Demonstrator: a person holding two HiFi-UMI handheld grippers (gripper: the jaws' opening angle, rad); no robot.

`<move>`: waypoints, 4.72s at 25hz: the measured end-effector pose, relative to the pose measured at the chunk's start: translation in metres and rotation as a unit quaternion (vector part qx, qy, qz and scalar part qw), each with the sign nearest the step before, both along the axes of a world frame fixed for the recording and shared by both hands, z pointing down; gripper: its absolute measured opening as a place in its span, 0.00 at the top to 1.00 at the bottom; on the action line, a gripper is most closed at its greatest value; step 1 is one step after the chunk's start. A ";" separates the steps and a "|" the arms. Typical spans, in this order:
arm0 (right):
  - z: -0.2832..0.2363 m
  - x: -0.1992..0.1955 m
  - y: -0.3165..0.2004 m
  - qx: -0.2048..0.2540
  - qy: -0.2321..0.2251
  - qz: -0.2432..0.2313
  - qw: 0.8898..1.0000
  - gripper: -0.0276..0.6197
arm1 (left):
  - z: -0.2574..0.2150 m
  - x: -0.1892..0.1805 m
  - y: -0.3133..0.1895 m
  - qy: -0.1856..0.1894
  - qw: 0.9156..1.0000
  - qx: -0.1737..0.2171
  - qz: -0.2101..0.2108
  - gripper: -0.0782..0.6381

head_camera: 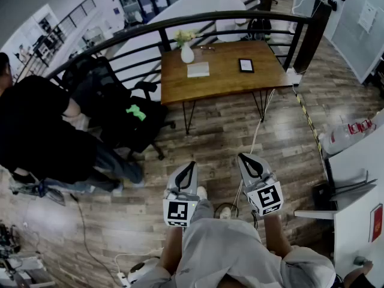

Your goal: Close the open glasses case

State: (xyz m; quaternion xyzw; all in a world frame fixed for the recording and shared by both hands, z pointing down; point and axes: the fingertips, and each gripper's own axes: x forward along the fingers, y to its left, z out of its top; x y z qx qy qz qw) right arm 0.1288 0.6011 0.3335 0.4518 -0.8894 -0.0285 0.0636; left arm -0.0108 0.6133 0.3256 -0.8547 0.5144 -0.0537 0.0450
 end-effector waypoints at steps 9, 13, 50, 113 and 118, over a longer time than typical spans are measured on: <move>0.007 -0.014 -0.031 -0.004 -0.011 -0.004 1.000 0.95 | 0.002 -0.005 -0.026 -0.001 1.000 0.000 -0.004 0.86; 0.008 -0.021 -0.062 -0.009 -0.008 -0.002 1.000 0.95 | -0.001 -0.012 -0.060 0.011 1.000 0.001 -0.005 0.86; 0.016 -0.069 -0.307 -0.030 0.006 0.043 0.999 0.95 | 0.006 -0.063 -0.321 0.016 0.999 -0.013 0.026 0.87; 0.026 -0.088 -0.720 -0.067 0.017 0.020 0.997 0.95 | 0.030 -0.074 -0.728 0.021 0.998 -0.056 0.007 0.87; 0.039 -0.093 -0.731 -0.083 0.026 0.028 0.996 0.95 | 0.049 -0.076 -0.739 0.030 0.996 -0.078 0.016 0.87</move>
